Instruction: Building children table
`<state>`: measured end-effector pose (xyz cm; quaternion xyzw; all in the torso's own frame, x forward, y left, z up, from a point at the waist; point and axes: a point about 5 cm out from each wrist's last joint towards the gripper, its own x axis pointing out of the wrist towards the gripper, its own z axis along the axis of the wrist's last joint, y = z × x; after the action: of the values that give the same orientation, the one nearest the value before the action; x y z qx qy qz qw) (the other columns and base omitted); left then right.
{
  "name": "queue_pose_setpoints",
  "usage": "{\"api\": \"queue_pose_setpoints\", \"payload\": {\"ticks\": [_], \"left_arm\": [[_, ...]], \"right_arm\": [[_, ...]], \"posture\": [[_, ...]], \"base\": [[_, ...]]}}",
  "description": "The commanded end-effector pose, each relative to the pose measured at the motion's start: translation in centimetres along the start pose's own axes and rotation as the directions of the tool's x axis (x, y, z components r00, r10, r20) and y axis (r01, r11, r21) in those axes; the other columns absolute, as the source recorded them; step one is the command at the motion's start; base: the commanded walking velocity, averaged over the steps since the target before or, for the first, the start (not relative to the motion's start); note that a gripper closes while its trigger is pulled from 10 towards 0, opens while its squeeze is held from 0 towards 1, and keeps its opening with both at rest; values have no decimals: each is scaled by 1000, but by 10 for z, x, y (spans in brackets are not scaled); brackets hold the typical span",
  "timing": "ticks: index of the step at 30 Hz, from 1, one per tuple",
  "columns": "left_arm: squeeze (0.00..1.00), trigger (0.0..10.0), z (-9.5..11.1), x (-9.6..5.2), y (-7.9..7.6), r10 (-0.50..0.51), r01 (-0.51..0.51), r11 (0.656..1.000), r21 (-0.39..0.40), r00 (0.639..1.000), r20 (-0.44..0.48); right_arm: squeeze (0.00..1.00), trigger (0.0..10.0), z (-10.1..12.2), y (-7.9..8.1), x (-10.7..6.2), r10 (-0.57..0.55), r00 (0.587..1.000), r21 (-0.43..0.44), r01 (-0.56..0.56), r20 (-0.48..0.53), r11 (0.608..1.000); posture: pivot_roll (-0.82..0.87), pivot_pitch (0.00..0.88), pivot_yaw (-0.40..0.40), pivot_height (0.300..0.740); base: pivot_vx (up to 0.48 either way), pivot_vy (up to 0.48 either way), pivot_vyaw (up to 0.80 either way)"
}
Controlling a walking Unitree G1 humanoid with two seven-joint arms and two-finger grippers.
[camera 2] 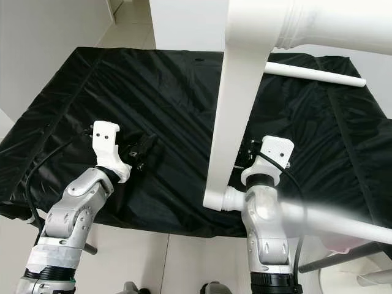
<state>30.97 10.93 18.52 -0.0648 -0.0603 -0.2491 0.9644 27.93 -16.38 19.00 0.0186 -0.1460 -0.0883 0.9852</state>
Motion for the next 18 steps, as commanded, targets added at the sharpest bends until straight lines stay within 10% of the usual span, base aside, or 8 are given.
{"api": "queue_pose_setpoints", "payload": {"ticks": [1,18], "left_arm": [[0,10000,-2,1,3,29,-29,999,19,1000,-9],[0,10000,0,3,4,24,-23,999,44,1000,-13]], "right_arm": [[0,10000,-3,8,-1,23,1000,-3,-23,-9,1000],[0,10000,4,22,-3,31,999,-55,-30,28,998]], "posture": [[-149,147,51,740],[-140,181,98,740]], "base": [[0,0,0],[0,0,0]]}}
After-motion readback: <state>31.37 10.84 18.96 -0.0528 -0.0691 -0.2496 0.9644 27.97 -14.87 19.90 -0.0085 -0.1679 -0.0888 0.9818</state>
